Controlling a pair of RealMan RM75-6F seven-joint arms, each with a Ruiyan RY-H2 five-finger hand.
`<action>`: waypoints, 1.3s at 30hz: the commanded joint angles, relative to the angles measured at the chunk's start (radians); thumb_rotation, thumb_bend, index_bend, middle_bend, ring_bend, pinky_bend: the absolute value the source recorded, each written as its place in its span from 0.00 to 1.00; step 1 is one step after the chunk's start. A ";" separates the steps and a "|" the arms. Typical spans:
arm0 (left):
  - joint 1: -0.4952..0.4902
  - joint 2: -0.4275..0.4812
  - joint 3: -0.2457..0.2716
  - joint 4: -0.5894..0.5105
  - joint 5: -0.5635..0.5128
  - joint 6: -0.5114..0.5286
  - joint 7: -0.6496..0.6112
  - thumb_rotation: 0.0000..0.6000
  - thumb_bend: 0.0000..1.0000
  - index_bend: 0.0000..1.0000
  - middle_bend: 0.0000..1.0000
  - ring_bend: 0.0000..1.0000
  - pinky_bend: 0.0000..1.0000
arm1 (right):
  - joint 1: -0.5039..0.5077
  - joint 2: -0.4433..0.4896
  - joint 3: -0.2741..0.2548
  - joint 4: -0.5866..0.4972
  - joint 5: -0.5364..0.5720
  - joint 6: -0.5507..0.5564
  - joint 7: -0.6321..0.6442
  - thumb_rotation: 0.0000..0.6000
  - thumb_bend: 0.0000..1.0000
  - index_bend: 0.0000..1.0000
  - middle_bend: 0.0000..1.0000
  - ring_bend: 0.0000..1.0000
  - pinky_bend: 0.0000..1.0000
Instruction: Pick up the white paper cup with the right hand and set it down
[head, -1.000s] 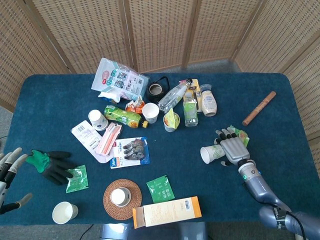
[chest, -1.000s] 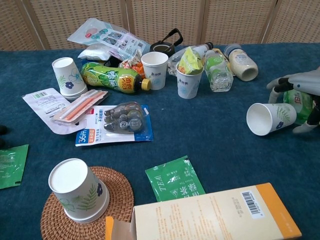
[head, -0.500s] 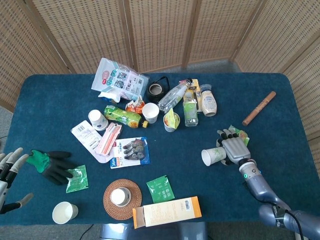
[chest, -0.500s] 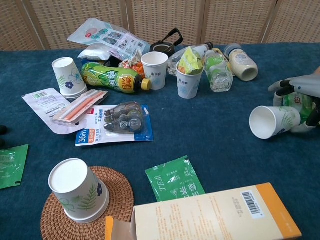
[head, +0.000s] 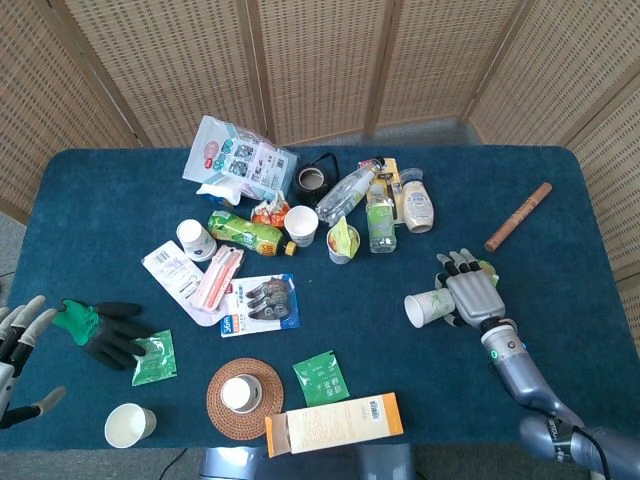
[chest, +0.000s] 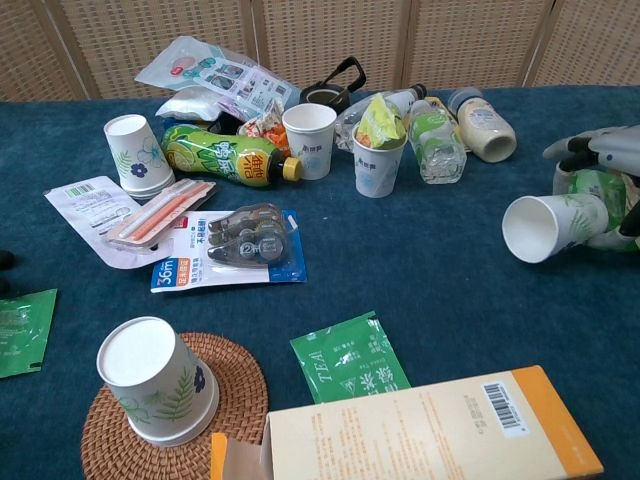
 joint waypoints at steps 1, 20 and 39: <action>0.001 0.000 0.001 0.000 0.003 0.002 0.000 1.00 0.22 0.00 0.00 0.00 0.00 | -0.023 -0.007 -0.005 -0.020 -0.046 0.096 -0.091 1.00 0.33 0.43 0.00 0.00 0.00; 0.002 0.001 0.002 0.003 0.007 0.008 -0.006 1.00 0.22 0.00 0.00 0.00 0.00 | -0.042 -0.105 -0.023 0.060 -0.208 0.284 -0.399 1.00 0.33 0.42 0.00 0.00 0.00; 0.001 0.002 0.003 0.003 0.007 0.005 -0.010 1.00 0.22 0.00 0.00 0.00 0.00 | -0.038 -0.187 -0.049 0.277 -0.396 0.375 -0.467 1.00 0.32 0.42 0.00 0.00 0.00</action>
